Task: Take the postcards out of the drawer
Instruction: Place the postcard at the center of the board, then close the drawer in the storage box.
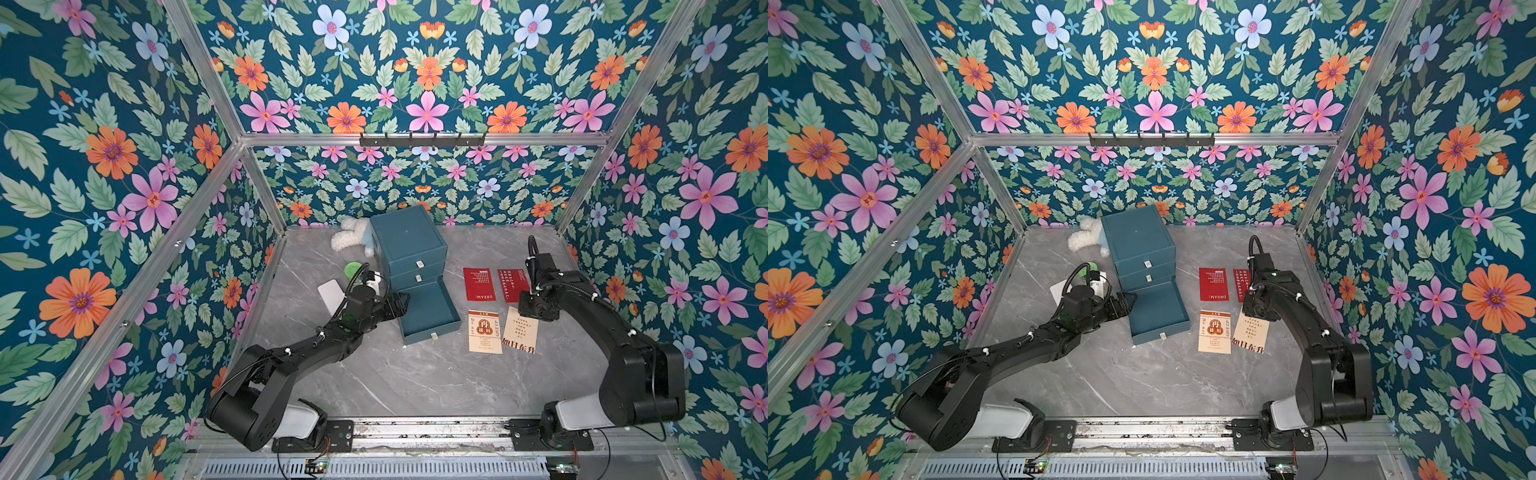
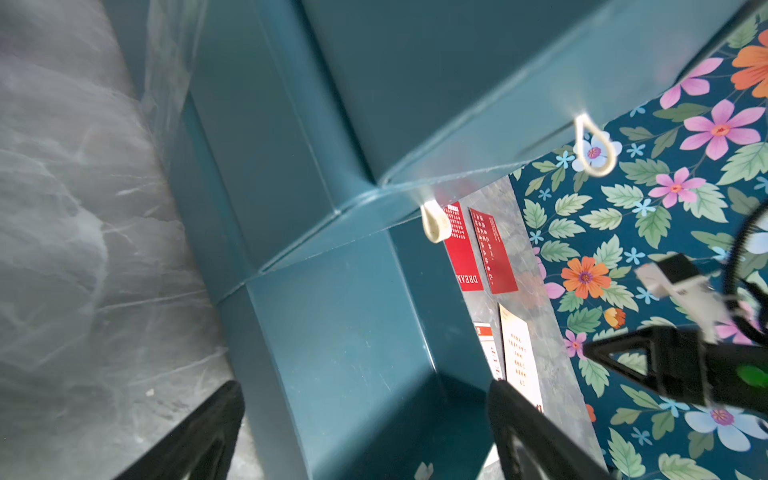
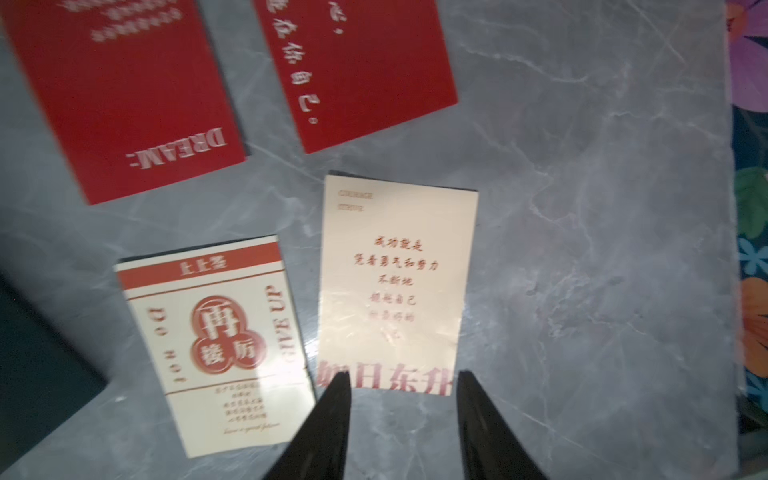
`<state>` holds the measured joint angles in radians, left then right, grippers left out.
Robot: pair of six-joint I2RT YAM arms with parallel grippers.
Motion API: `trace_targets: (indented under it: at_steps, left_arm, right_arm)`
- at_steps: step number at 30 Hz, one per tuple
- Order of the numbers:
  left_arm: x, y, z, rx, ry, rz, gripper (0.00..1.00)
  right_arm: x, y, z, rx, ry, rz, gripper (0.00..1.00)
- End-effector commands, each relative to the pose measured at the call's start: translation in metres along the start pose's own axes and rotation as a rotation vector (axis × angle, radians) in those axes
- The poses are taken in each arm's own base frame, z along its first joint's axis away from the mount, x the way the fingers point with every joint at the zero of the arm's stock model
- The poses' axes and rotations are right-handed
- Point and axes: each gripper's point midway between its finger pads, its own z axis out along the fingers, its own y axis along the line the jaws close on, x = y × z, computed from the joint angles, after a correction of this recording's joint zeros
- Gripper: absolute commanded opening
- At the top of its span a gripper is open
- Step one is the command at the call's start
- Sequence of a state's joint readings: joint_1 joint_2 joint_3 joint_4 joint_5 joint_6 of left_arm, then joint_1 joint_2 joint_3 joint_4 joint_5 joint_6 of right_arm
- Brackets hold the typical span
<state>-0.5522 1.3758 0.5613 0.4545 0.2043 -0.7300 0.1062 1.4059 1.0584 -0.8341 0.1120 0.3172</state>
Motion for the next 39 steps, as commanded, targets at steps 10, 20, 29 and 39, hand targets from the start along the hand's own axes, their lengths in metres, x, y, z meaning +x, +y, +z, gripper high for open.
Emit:
trace_targets:
  at_steps: [10,20,29,39]
  left_arm:
    - [-0.004,0.018,-0.010,-0.083,-0.046,-0.017,0.97]
    - [-0.012,0.022,-0.008,-0.100,-0.064,-0.033,0.98]
    - [-0.011,0.031,-0.017,-0.126,-0.078,-0.041,0.99]
    - [-0.012,0.039,-0.026,-0.155,-0.100,-0.042,0.99]
  right_arm:
    - [0.067,0.126,-0.038,-0.664,-0.040,0.069,0.49]
    - [0.118,0.192,-0.032,-0.849,-0.053,-0.017,0.54]
    - [0.120,0.236,-0.012,-0.916,-0.062,-0.006,0.54]
    - [0.115,0.262,0.008,-0.961,-0.036,0.024,0.47]
